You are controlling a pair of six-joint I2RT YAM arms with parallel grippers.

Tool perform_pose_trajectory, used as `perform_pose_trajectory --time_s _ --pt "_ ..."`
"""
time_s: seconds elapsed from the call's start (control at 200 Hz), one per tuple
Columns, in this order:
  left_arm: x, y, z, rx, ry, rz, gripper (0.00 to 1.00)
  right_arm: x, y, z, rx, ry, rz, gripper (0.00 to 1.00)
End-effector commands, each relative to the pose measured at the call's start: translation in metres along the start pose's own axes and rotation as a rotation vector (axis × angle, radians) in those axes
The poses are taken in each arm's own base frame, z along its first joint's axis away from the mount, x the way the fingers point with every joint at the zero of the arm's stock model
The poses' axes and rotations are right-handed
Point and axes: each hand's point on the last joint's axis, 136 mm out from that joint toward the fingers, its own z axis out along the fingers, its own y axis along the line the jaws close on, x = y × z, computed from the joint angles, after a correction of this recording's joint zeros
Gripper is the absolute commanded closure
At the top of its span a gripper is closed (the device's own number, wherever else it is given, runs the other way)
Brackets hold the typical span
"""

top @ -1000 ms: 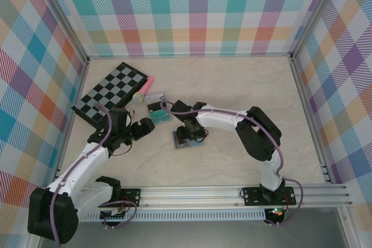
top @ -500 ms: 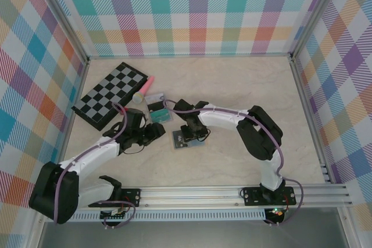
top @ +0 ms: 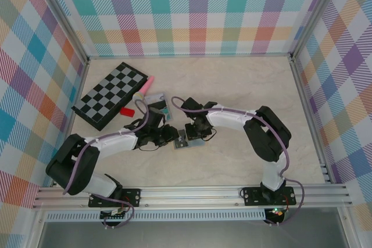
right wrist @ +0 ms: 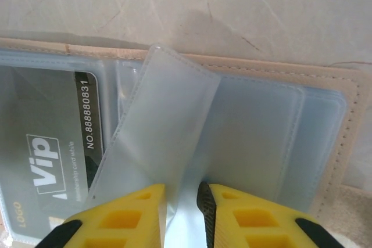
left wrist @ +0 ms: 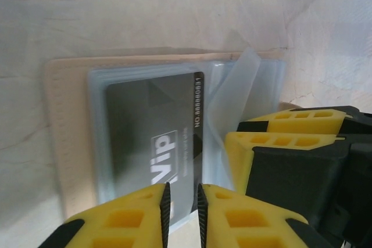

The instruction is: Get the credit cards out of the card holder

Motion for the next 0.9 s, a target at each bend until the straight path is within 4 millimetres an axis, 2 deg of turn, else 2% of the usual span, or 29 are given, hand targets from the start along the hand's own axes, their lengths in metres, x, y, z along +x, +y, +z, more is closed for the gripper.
perform_pose_trajectory --time_s 0.0,0.125,0.32,0.5,0.65,0.8,0.895 --pt "0.000 -0.021 0.008 0.037 0.009 0.026 0.80 0.014 -0.002 0.012 -0.018 0.045 0.029 0.78" --pt "0.001 -0.018 0.017 0.008 0.015 0.025 0.83 0.013 0.001 0.008 -0.054 0.029 0.042 0.78" --pt "0.001 -0.002 0.027 -0.068 0.013 0.003 0.93 0.004 0.006 -0.008 -0.122 -0.032 0.057 0.79" --pt "0.001 0.004 0.032 -0.090 0.017 -0.008 0.96 0.000 0.007 -0.016 -0.165 -0.054 0.075 0.80" --pt "0.002 0.000 0.032 -0.074 0.027 -0.002 0.95 -0.004 0.011 -0.024 -0.208 -0.074 0.088 0.76" --pt "0.001 -0.014 0.029 -0.032 0.030 0.025 0.92 -0.010 0.010 -0.045 -0.226 -0.141 0.097 0.64" --pt "0.001 -0.028 0.030 0.006 0.038 0.071 0.90 -0.014 0.002 -0.059 -0.205 -0.209 0.107 0.60"
